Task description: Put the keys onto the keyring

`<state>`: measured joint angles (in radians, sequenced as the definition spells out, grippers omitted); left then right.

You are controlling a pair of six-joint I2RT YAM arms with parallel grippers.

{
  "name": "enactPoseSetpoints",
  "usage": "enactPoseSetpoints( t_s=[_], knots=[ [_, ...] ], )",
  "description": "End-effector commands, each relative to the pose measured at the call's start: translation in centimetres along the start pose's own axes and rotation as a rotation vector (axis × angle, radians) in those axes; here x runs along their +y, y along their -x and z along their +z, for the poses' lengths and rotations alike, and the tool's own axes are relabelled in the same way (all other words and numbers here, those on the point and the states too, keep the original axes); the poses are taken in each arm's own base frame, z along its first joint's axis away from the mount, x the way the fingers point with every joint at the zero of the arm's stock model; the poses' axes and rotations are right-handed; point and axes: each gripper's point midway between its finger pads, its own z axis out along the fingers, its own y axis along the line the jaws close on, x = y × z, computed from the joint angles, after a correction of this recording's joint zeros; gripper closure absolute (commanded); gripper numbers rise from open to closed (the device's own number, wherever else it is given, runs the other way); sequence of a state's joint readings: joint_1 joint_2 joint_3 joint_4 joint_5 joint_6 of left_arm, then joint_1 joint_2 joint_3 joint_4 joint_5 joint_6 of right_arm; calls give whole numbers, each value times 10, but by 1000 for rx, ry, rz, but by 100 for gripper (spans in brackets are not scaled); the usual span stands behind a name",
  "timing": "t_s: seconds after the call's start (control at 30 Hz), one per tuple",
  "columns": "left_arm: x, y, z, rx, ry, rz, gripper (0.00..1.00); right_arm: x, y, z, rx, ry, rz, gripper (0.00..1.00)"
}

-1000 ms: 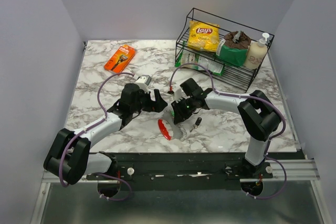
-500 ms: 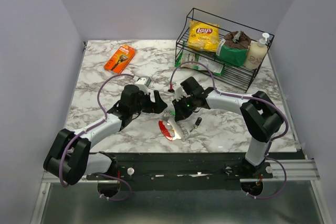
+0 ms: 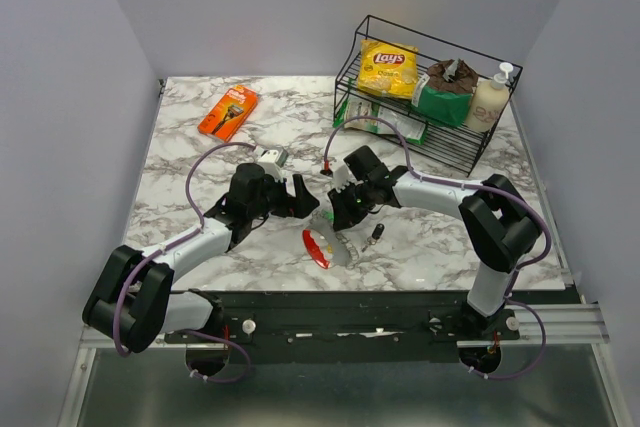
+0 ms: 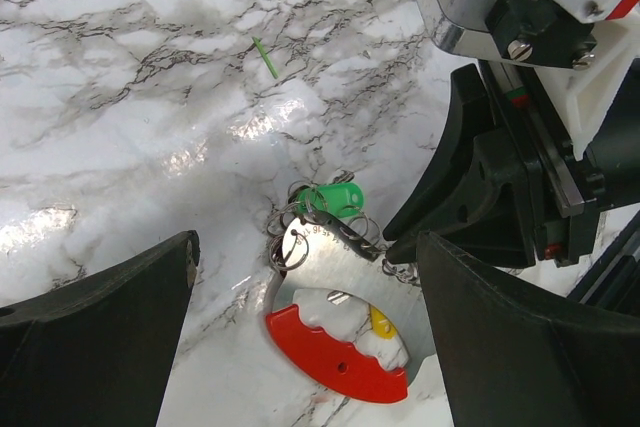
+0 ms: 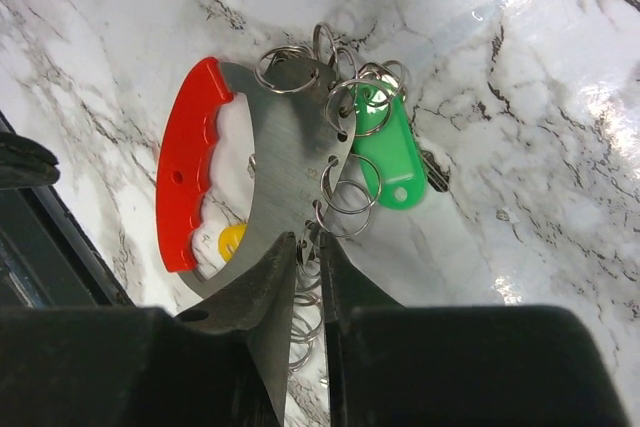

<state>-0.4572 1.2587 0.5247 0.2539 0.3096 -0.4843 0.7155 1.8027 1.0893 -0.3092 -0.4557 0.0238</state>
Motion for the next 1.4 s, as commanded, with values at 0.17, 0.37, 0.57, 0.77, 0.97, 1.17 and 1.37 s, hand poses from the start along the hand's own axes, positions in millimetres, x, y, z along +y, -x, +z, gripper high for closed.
enactPoseSetpoints(
  t_s=[0.17, 0.37, 0.57, 0.77, 0.97, 1.17, 1.37],
  knots=[
    [-4, 1, 1, -7, -35, 6, 2, -7, -2, -3, 19, -59, -14, 71],
    [-4, 1, 3, -4, -42, 6, 2, -6, -10, -2, 35, -49, -8, 72],
    [-6, 2, 1, -9, -49, 13, 2, -4, -14, 0, 41, -27, -31, 83],
    [-8, 2, -1, -17, -62, 20, 2, -2, -12, 3, 41, -3, -47, 99],
    [-10, 3, -3, -27, -73, 31, 2, 2, 0, -7, -10, -3, -83, 99],
    [-17, 4, -5, -34, -111, 43, 2, 11, 9, -16, -54, 16, -118, 99],
    [-24, 5, -10, -50, -152, 66, 3, 22, 21, -30, -105, 40, -159, 99]
  ],
)
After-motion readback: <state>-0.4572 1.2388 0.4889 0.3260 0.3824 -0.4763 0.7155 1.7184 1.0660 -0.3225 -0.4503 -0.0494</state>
